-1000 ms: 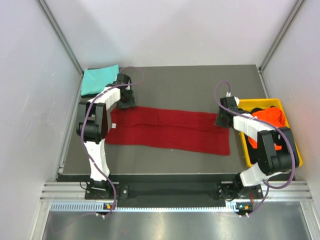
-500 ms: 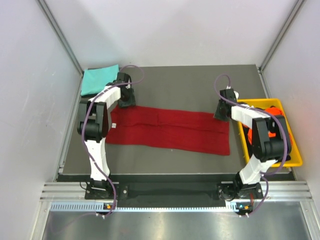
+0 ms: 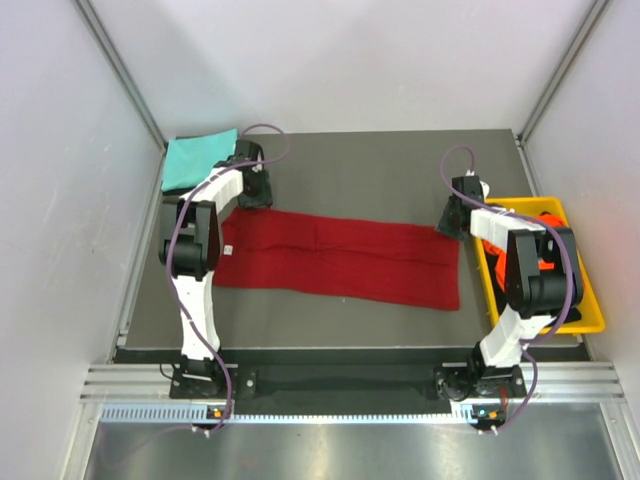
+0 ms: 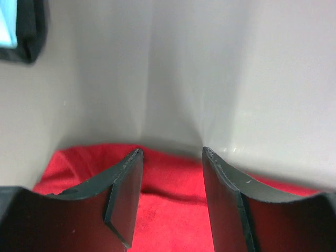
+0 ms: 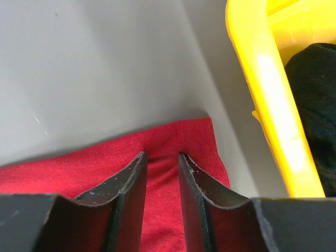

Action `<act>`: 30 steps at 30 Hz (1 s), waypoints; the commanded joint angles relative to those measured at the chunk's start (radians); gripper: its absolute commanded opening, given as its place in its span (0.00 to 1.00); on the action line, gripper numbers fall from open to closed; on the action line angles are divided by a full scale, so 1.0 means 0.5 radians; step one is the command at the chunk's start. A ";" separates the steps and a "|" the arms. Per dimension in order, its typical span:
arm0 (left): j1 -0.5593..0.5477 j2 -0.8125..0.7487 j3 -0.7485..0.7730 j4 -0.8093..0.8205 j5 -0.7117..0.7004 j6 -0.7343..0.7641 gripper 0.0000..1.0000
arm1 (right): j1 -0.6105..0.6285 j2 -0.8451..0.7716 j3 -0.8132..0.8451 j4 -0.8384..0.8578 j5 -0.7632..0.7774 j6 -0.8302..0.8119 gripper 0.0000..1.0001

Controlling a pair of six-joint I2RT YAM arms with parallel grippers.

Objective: Fold and stack the t-shirts
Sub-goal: Fold the tshirt

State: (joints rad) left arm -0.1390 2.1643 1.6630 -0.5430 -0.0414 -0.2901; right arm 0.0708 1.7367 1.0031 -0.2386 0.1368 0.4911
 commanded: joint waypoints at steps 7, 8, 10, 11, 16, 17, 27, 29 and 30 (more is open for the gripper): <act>0.008 0.068 0.116 0.028 -0.049 -0.012 0.54 | -0.080 0.055 0.120 -0.007 0.251 -0.034 0.27; 0.008 0.062 0.116 0.031 -0.046 -0.009 0.54 | -0.083 0.091 0.135 -0.008 0.221 -0.056 0.26; 0.008 0.043 0.116 0.037 -0.019 -0.009 0.54 | -0.083 0.107 0.163 -0.038 0.217 -0.068 0.22; 0.008 0.037 0.107 0.040 -0.015 -0.003 0.54 | -0.083 0.101 0.160 -0.041 0.214 -0.065 0.20; 0.008 0.025 0.116 0.040 0.012 0.010 0.54 | -0.086 0.168 0.175 -0.056 0.122 -0.059 0.20; 0.008 0.028 0.125 0.034 0.033 0.007 0.54 | -0.086 0.174 0.181 -0.060 0.095 -0.068 0.22; -0.023 -0.254 0.260 -0.116 0.098 0.016 0.55 | -0.080 -0.129 0.328 -0.191 -0.037 -0.129 0.36; -0.029 -0.337 0.202 -0.117 0.101 0.000 0.55 | -0.071 -0.236 0.353 -0.192 -0.138 -0.181 0.41; -0.029 -0.428 0.166 -0.111 0.101 -0.006 0.55 | -0.053 -0.261 0.356 -0.210 -0.163 -0.197 0.43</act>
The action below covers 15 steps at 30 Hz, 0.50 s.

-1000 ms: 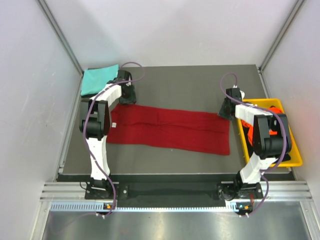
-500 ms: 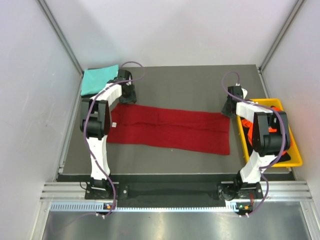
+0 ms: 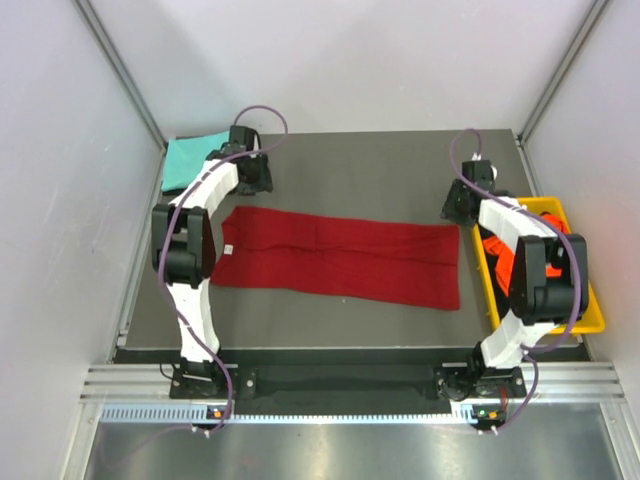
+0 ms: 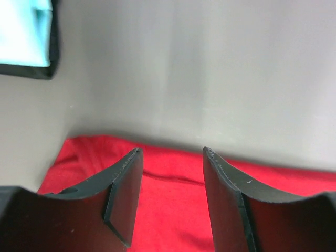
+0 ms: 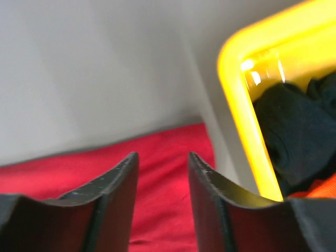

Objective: Fold and stack the t-shirts
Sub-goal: Fold the tshirt

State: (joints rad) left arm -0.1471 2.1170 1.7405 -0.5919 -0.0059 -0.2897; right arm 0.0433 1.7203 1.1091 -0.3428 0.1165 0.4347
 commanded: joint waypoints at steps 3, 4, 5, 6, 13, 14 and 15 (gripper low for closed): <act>-0.016 -0.521 -0.204 0.051 0.085 -0.040 0.53 | 0.030 -0.305 0.098 0.016 -0.169 -0.096 0.47; -0.019 -0.567 -0.347 0.091 0.131 -0.065 0.52 | 0.033 -0.354 0.037 0.035 -0.187 -0.090 0.50; -0.022 -0.613 -0.424 0.158 0.138 -0.077 0.52 | 0.033 -0.378 0.003 0.053 -0.202 -0.078 0.53; -0.022 -0.690 -0.562 0.183 0.125 -0.092 0.52 | 0.036 -0.409 -0.052 0.078 -0.215 -0.072 0.55; 0.006 -0.779 -0.811 -0.019 -0.414 -0.111 0.53 | 0.128 -0.648 -0.175 0.096 -0.334 -0.035 0.74; 0.066 -0.804 -0.854 -0.001 -0.427 -0.114 0.53 | 0.140 -0.664 -0.181 0.100 -0.337 -0.026 0.75; 0.107 -0.871 -0.949 0.021 -0.390 -0.123 0.53 | 0.165 -0.679 -0.193 0.103 -0.343 -0.020 0.75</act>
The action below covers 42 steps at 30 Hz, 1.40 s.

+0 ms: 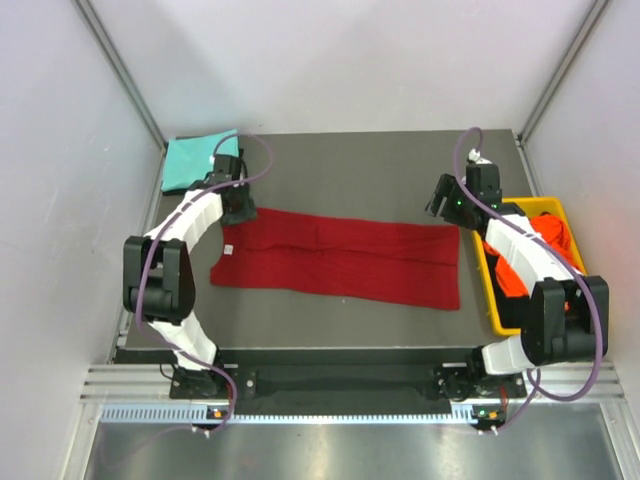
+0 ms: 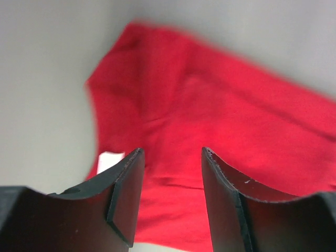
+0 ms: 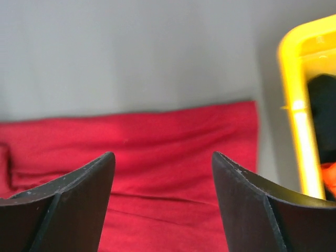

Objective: Fold and stack the t-shirts
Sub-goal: Fold the tshirt

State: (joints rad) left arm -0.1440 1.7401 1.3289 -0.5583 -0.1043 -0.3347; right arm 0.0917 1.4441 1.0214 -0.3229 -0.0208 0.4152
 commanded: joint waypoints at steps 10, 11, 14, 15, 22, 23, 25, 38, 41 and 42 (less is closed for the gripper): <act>0.343 0.038 -0.096 0.245 0.304 -0.003 0.43 | 0.166 -0.210 -0.113 0.232 -0.188 0.084 0.75; 0.343 0.115 -0.057 0.218 0.276 0.007 0.43 | 0.169 -0.201 -0.110 0.238 -0.198 0.084 0.75; 0.343 0.207 0.051 0.230 0.291 0.065 0.44 | 0.182 -0.179 -0.092 0.229 -0.198 0.072 0.75; 0.346 0.217 0.066 0.282 0.319 0.086 0.44 | 0.188 -0.179 -0.089 0.238 -0.192 0.072 0.75; 0.343 0.401 0.226 0.254 0.389 0.157 0.42 | 0.215 -0.096 -0.052 0.253 -0.179 0.084 0.75; 0.346 0.419 0.232 0.258 0.447 0.154 0.40 | 0.231 -0.090 -0.049 0.253 -0.173 0.081 0.75; 0.340 0.425 0.248 0.279 0.491 0.133 0.30 | 0.243 -0.072 -0.027 0.253 -0.161 0.081 0.75; 0.343 0.465 0.281 0.359 0.580 0.025 0.00 | 0.292 0.029 0.056 0.247 -0.188 0.044 0.76; 0.343 0.542 0.312 0.347 0.513 0.050 0.00 | 0.292 0.008 0.040 0.259 -0.179 0.047 0.77; 0.343 0.560 0.339 0.331 0.497 0.056 0.00 | 0.292 -0.007 0.034 0.262 -0.170 0.053 0.77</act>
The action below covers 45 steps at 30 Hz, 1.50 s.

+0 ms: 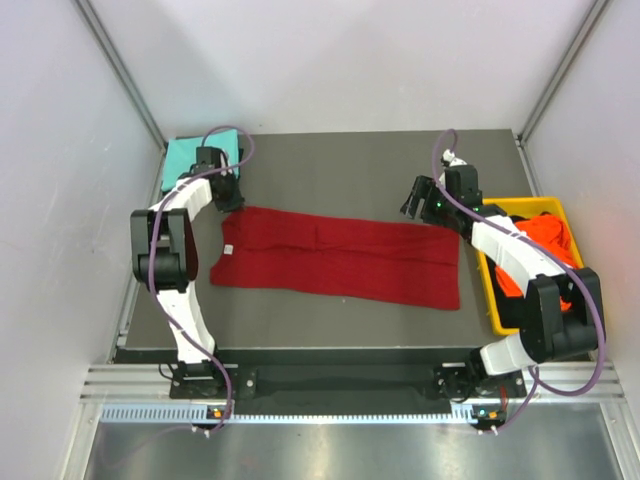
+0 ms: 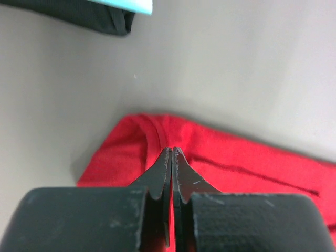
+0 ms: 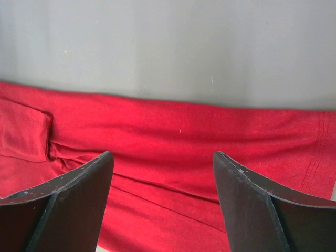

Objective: Fold and stack the t-shirts
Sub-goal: Fold the tshirt

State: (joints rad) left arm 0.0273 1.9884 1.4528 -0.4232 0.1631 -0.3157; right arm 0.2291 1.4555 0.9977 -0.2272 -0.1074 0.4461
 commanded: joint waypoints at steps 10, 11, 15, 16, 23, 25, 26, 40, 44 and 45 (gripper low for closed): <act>0.001 0.189 0.095 0.079 -0.292 0.082 0.00 | 0.017 -0.039 0.063 0.077 0.015 -0.018 0.77; 0.001 0.186 0.095 0.083 -0.302 0.088 0.00 | 0.017 -0.036 0.066 0.077 0.015 -0.021 0.77; -0.002 0.141 0.119 0.086 -0.256 0.088 0.00 | 0.017 -0.036 0.078 0.086 0.015 -0.012 0.78; 0.001 0.125 0.122 0.098 -0.234 0.085 0.04 | 0.020 -0.039 0.078 0.089 0.015 -0.012 0.78; -0.009 -0.126 0.119 0.012 -0.301 0.088 0.28 | 0.039 -0.036 0.069 0.077 0.003 -0.018 0.78; -0.005 -0.197 0.104 -0.028 -0.375 0.091 0.33 | 0.045 -0.036 0.060 0.083 0.006 -0.015 0.78; -0.009 -0.218 0.089 -0.052 -0.381 0.085 0.34 | 0.051 -0.033 0.054 0.083 0.000 -0.018 0.78; 0.007 -0.256 -0.206 0.006 -0.372 0.119 0.49 | 0.085 -0.128 0.048 0.052 -0.025 -0.036 0.78; 0.013 -0.157 -0.154 -0.070 -0.387 0.131 0.46 | 0.082 -0.171 0.026 0.043 -0.021 -0.046 0.79; 0.019 -0.130 -0.142 -0.071 -0.400 0.128 0.45 | 0.085 -0.174 0.020 0.043 -0.015 -0.046 0.79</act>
State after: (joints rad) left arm 0.0284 1.8896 1.3609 -0.4496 -0.0208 -0.2634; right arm 0.2604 1.4178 0.9970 -0.2264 -0.1181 0.4381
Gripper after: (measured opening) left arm 0.461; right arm 0.784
